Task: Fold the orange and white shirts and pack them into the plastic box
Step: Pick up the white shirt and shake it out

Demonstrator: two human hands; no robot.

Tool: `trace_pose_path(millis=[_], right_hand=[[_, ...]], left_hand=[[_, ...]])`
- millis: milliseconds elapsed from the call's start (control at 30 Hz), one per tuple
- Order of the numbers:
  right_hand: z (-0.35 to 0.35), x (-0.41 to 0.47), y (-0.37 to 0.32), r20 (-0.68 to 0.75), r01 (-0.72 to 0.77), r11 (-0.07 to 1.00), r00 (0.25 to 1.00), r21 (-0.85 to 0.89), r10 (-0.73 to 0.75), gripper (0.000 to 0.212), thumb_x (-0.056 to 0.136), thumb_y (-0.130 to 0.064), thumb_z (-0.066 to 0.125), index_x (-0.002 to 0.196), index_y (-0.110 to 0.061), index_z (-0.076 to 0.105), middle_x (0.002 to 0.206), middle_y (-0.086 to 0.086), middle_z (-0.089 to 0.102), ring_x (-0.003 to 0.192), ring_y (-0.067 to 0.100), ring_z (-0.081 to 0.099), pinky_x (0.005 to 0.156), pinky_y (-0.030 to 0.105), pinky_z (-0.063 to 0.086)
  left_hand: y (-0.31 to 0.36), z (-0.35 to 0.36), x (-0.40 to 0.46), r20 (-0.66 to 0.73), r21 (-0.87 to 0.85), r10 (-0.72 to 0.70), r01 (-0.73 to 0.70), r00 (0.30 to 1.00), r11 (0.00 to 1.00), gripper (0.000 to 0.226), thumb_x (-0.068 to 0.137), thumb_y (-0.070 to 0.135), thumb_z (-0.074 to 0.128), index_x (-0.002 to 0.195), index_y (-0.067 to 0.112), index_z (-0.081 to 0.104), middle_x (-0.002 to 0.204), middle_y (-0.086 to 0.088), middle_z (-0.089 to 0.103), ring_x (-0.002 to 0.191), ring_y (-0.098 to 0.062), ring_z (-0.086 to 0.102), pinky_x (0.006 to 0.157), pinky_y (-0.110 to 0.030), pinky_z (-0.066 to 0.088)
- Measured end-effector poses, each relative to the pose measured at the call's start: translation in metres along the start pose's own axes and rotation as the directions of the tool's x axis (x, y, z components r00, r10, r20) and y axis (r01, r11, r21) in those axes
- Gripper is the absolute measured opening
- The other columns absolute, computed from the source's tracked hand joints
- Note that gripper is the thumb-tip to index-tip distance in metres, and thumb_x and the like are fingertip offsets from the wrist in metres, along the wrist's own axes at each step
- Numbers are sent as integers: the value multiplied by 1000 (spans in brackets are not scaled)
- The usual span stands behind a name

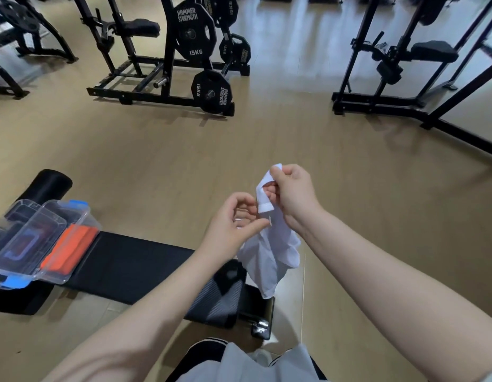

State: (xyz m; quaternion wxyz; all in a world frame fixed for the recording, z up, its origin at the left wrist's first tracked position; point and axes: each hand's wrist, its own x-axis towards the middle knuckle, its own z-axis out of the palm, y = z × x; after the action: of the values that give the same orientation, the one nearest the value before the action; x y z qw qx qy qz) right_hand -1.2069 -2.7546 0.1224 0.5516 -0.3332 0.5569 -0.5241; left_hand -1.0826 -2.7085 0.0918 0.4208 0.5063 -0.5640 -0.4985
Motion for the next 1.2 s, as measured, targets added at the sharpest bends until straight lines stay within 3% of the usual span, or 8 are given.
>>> trace_pose_path(millis=[200,367,533,667,733,933,1100,1200], right_hand=[[-2,-4,-10,63,-159,959,987,235,148,16,98,-11,44,84,-3,49,66,8,55,39,4,57,45,14,50],[-8,-7,-18,107,-106,965,991,241,82,13,98,-11,43,92,-3,50,71,9,60,48,6,62,51,14,52],[-22,-19,-4,207,225,959,960,-170,-188,20,87,-21,62,104,-19,51,91,-6,60,73,2,60,70,17,48],[-27,-27,12,167,443,696,888,-565,-430,17,80,-27,68,86,-18,55,90,-6,58,79,6,57,68,16,45],[-27,-24,15,176,452,646,877,-616,-446,4,83,-18,58,84,-14,59,82,-3,61,76,10,54,68,25,45],[-41,-12,16,346,513,609,858,-605,-379,19,91,-8,50,75,-5,61,61,-3,48,57,4,41,54,15,30],[-58,5,30,212,354,532,927,-769,-311,37,75,6,40,53,-21,29,51,-4,33,60,20,31,52,32,19],[-65,14,39,167,232,457,970,-859,-179,33,75,6,37,55,-19,30,55,-1,37,66,25,35,53,34,21]], left_hand=[[10,6,9,-122,308,205,-159,971,938,29,82,15,66,83,41,54,89,14,61,81,-1,56,75,-18,43],[33,-1,15,-141,247,197,-158,970,956,13,80,17,61,74,28,65,69,0,65,65,-13,56,64,-31,49],[68,-4,35,-72,311,125,-97,990,945,17,76,-2,59,70,14,60,52,2,57,48,-9,54,59,-29,52],[83,-2,44,21,217,12,-16,1000,976,26,74,-9,50,78,17,55,47,3,54,49,-15,54,66,-34,56],[86,0,44,64,264,68,-83,996,961,26,74,-8,52,76,17,55,56,-4,58,55,-18,57,71,-39,58],[74,-6,33,5,156,89,-89,996,984,21,80,-7,57,73,12,60,66,-9,61,65,-18,60,70,-30,56],[64,-11,26,-209,149,161,-131,965,980,17,80,0,59,74,16,62,62,1,57,59,-9,54,64,-21,52],[56,-19,29,-348,204,250,-188,904,961,22,81,5,58,72,25,59,65,11,56,58,1,49,60,-12,45]])
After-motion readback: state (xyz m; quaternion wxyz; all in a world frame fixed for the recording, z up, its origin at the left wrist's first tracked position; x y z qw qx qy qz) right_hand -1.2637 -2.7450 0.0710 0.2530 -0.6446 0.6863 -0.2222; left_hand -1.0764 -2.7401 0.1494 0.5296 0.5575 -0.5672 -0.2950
